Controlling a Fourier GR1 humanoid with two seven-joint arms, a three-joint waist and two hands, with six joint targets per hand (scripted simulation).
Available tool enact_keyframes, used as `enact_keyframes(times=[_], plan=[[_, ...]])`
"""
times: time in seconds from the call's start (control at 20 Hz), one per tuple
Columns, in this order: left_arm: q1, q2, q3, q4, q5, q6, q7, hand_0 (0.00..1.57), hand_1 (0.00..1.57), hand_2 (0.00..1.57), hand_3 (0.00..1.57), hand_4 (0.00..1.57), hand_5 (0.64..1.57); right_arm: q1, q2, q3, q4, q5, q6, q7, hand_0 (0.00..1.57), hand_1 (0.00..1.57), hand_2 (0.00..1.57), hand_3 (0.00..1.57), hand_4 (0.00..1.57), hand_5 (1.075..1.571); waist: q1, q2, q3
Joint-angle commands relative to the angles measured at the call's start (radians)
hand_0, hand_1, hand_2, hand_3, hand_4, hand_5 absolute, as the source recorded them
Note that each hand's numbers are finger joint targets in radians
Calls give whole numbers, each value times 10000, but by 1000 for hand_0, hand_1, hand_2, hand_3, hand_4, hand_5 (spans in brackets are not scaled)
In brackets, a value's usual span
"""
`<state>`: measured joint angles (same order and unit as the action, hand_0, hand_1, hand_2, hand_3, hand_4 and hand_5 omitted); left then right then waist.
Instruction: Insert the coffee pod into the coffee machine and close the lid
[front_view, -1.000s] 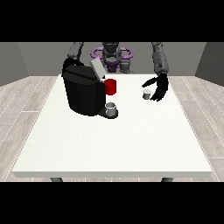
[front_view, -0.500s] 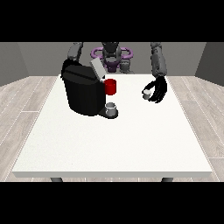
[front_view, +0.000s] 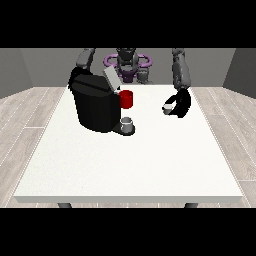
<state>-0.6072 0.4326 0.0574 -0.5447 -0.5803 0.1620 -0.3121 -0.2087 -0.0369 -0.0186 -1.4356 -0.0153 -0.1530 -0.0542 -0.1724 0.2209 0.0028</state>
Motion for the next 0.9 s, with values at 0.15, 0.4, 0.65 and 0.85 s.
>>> enact_keyframes(times=[0.15, 0.4, 0.65, 0.85], plan=[[-14, 90, 63, 439, -125, -301, -810, 1317, 1317, 1430, 1407, 548, 1571, 464, -156, 81, -386, 9, 157, 416, 0, 0, 0, 0, 430, 1571, -32, -482, -34], [-1264, -319, -366, -590, -177, -1438, -190, 1400, 1400, 1423, 1364, 595, 1571, -304, 56, -537, 1240, -242, -168, 10, 0, 0, 0, 0, 459, 1571, 444, -743, -25], [-1994, 231, -135, -825, -49, -2315, 34, 1243, 1243, 1327, 1315, 535, 1571, -402, -125, -562, 1421, -399, 215, -47, 0, 0, 0, 0, 468, 1571, 311, -972, -27], [-2117, -271, -448, -1325, -273, -2637, 500, 1256, 1256, 1331, 1292, 545, 1571, -306, 18, -503, 2023, -202, 71, -453, 0, 0, 0, 0, 456, 1571, 552, -1303, -25]])
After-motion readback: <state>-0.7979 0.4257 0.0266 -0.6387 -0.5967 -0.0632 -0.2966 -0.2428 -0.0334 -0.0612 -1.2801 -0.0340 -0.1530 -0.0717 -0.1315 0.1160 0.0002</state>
